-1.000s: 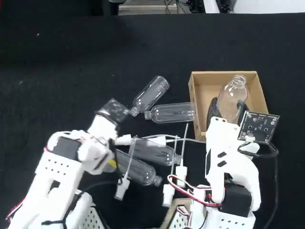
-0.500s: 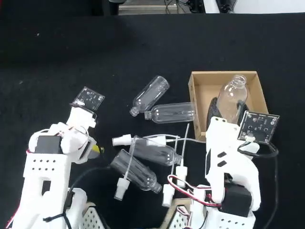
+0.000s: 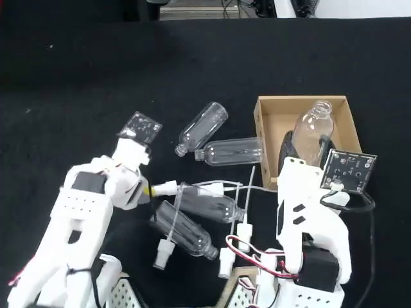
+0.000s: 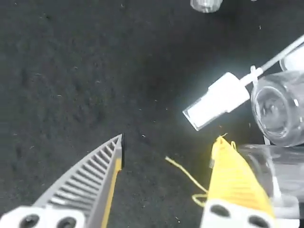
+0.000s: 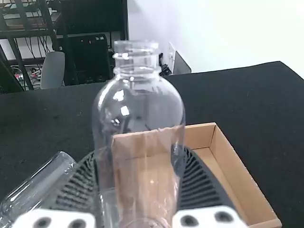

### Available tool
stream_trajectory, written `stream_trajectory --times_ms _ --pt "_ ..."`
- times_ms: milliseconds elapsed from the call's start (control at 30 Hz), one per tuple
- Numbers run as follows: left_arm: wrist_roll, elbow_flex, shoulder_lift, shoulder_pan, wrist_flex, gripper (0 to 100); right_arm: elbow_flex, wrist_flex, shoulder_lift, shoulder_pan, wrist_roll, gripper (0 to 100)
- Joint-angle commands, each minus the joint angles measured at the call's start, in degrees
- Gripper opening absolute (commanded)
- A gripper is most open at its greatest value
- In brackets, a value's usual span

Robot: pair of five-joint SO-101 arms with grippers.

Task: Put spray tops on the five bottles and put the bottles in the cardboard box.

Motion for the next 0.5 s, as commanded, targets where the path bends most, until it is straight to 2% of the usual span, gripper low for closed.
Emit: stream_trajectory --times_ms 0,100,333,467 --pt "0.35 -4.7 6.15 3.12 -1.67 28 -0.22 -0.35 -0.92 0.53 -0.26 1.1" --pt "0.18 -4.7 7.38 5.49 -2.11 28 -0.13 -0.35 -0.92 0.53 -0.26 1.1" --pt "0.18 -1.1 8.26 8.04 -12.92 28 -0.13 -0.18 -0.92 0.53 -0.26 1.1" --pt "0.18 -1.27 11.16 8.04 -13.63 28 -0.13 -0.26 -0.84 0.53 -0.26 1.1"
